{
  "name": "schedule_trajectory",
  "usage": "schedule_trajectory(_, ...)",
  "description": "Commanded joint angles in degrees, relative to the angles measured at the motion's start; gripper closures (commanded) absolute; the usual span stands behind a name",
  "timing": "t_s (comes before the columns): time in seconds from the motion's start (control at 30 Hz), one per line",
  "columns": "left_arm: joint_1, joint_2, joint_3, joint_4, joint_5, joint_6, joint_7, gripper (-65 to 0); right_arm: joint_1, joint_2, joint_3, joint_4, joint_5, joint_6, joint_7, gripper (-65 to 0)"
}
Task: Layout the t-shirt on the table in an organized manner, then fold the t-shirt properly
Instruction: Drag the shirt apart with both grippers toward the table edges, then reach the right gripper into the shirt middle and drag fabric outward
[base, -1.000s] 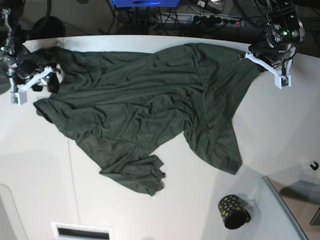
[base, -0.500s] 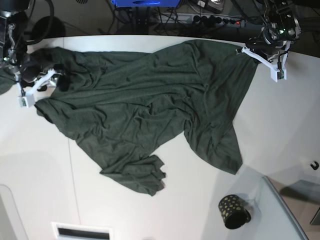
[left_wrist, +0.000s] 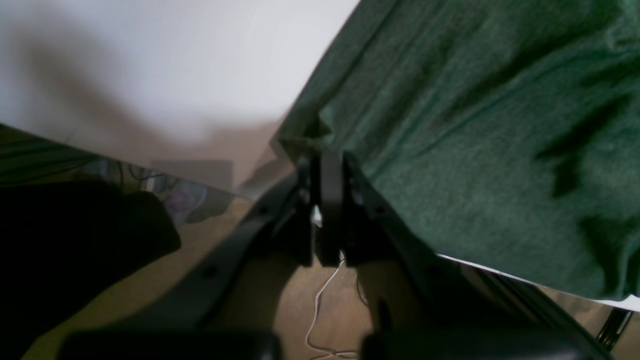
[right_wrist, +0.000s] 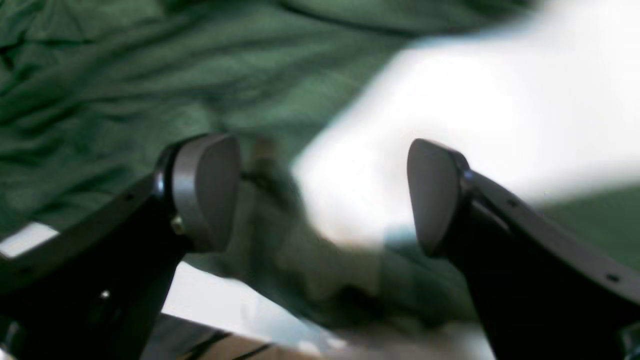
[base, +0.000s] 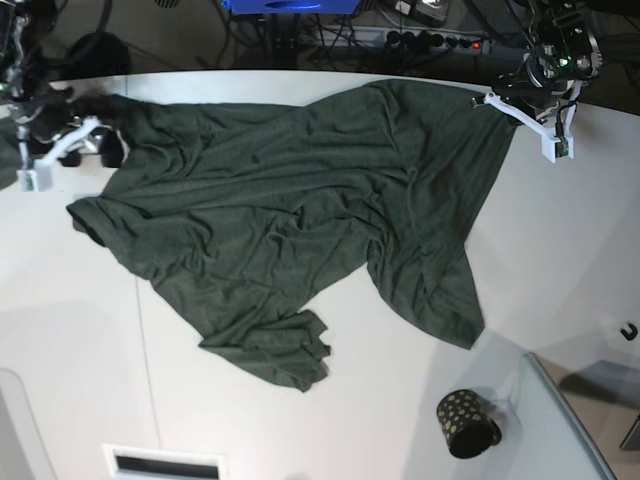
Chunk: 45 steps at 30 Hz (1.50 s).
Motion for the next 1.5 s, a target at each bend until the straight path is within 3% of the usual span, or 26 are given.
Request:
schedule_trajectory(0.0,0.13,-0.37,-0.23,0.86,-0.05,0.06,-0.75,0.0,1.64,1.59,3.50,2.66,0.96,-0.40,2.44,-48.6)
schedule_trajectory(0.1,0.13,-0.37,-0.23,0.86,-0.05,0.06,-0.75,0.0,2.61,2.91,12.29,3.18,-2.29,-1.98,2.44,-48.8)
schedule_trajectory(0.17,0.13,-0.37,-0.23,0.86,-0.05,0.06,-0.75,0.0,4.63,3.52,15.45,1.34,-8.62,-4.36,2.62,-48.9)
schedule_trajectory(0.27,0.13,-0.37,-0.23,0.86,-0.05,0.06,-0.75,0.0,9.90,4.58,19.67,-5.26,-18.64,-4.62,3.67,-48.9)
schedule_trajectory(0.47,0.13,-0.37,-0.23,0.86,-0.05,0.06,-0.84,0.0,19.84,7.13,25.48,-26.18,-33.85,-5.06,15.01,-48.9)
schedule_trajectory(0.53,0.13,-0.37,-0.23,0.86,-0.05,0.06,-0.84,0.0,21.60,8.45,25.56,-31.45,-34.20,-5.76,17.12,-48.5)
schedule_trajectory(0.7,0.13,-0.46,-0.23,0.86,0.22,0.06,-0.84,0.0,21.42,8.62,25.21,-33.56,-34.20,-13.76,17.74,-48.8)
schedule_trajectory(0.87,0.13,-0.46,-0.23,0.78,0.13,0.06,-0.84,0.0,20.72,8.27,23.98,-34.09,-34.20,-14.03,17.47,-47.6)
schedule_trajectory(0.93,0.13,-0.55,-0.23,0.78,0.04,0.06,-0.84,0.0,20.63,8.18,21.78,-34.09,-34.20,-14.03,17.39,-39.0)
schedule_trajectory(0.97,0.13,-0.55,-0.23,0.78,0.04,0.06,-0.84,0.0,20.54,8.01,21.34,-34.09,-34.20,-14.03,17.30,-31.5)
schedule_trajectory(1.03,0.13,-0.55,-0.23,0.78,0.04,0.06,-0.84,0.0,20.54,7.13,21.26,-33.56,-34.20,-14.03,17.30,-10.2)
schedule_trajectory(1.07,0.13,-0.55,-0.23,0.78,0.04,0.06,-0.84,0.0,20.37,7.04,21.26,-33.04,-34.20,-13.94,17.30,-1.1)
schedule_trajectory(1.13,0.13,-0.55,-0.23,0.78,0.04,0.06,-0.84,0.0,18.43,6.86,20.90,-30.05,-34.03,-13.85,17.30,-0.3)
schedule_trajectory(1.2,0.13,-0.55,-0.32,0.78,0.04,0.06,-0.84,0.0,16.23,4.40,20.64,-24.07,-33.94,-12.88,17.21,-0.2)
schedule_trajectory(1.47,0.48,-0.64,-0.23,1.04,0.04,0.06,-0.84,0.0,9.90,-7.46,20.55,9.86,-34.03,0.83,4.90,0.0)
